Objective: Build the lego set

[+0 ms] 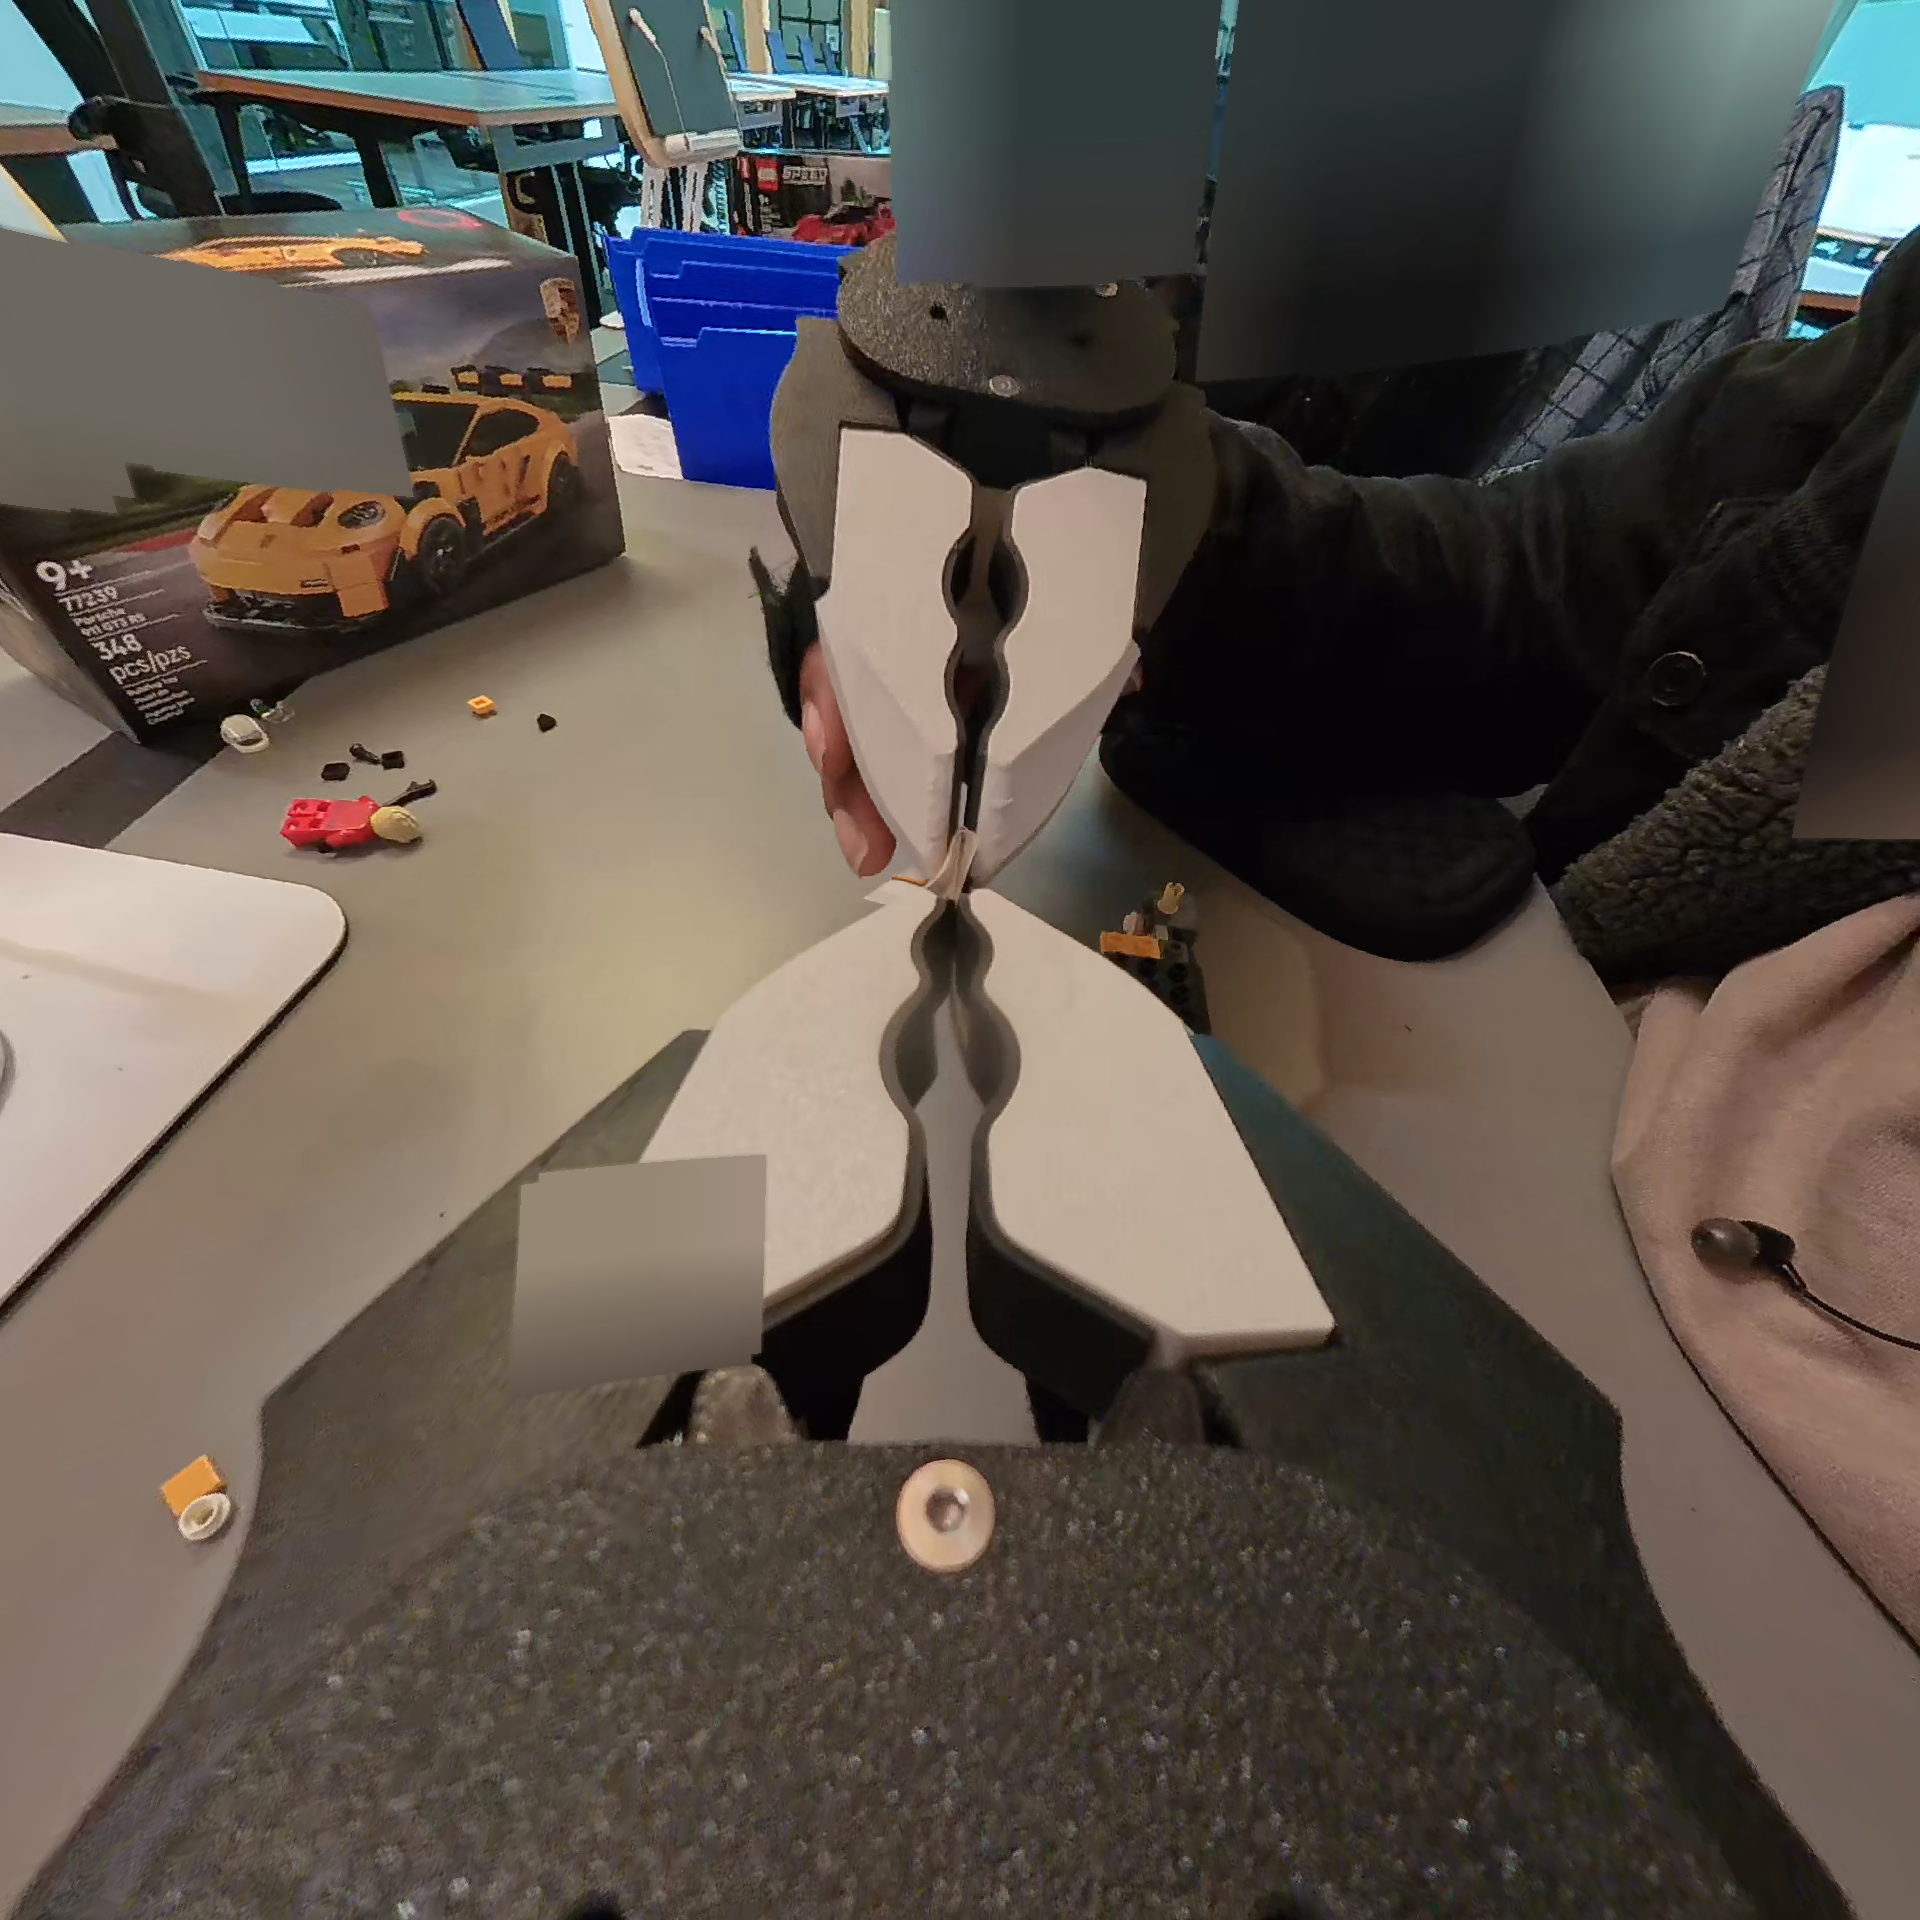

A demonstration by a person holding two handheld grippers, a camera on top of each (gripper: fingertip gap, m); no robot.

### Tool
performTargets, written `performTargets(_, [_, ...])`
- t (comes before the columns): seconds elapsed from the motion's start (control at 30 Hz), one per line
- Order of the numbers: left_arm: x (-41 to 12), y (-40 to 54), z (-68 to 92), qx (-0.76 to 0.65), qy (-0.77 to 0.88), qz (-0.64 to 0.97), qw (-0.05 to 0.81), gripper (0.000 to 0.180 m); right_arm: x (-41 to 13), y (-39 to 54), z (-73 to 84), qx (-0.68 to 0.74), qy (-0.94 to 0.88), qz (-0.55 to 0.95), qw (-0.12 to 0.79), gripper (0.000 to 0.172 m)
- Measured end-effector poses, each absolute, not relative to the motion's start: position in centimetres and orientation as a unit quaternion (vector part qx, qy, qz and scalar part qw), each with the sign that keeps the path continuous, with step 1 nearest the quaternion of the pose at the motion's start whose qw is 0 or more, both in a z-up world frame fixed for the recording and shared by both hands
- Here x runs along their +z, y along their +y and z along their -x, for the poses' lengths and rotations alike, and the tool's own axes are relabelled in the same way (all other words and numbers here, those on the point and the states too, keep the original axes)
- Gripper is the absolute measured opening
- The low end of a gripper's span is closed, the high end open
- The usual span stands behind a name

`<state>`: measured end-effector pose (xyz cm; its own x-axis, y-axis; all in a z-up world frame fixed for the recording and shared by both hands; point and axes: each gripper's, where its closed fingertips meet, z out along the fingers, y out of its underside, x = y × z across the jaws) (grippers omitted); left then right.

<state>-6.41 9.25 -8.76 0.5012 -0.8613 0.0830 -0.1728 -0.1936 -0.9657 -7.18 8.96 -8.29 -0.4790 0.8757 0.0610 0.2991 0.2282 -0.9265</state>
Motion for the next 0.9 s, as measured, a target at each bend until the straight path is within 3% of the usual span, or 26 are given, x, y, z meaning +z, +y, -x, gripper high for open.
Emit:
performTargets(0.5, [-8.79,9.65,6.83,-0.340,0.351,0.707,0.511,0.000,-8.14,9.62,7.67,0.367,-0.751,0.371,0.404,0.008])
performTargets(0.9, [-9.04,9.66,6.76,-0.306,0.376,0.700,0.524,0.000,-8.06,9.56,7.25,0.409,-0.741,0.385,0.368,0.001])
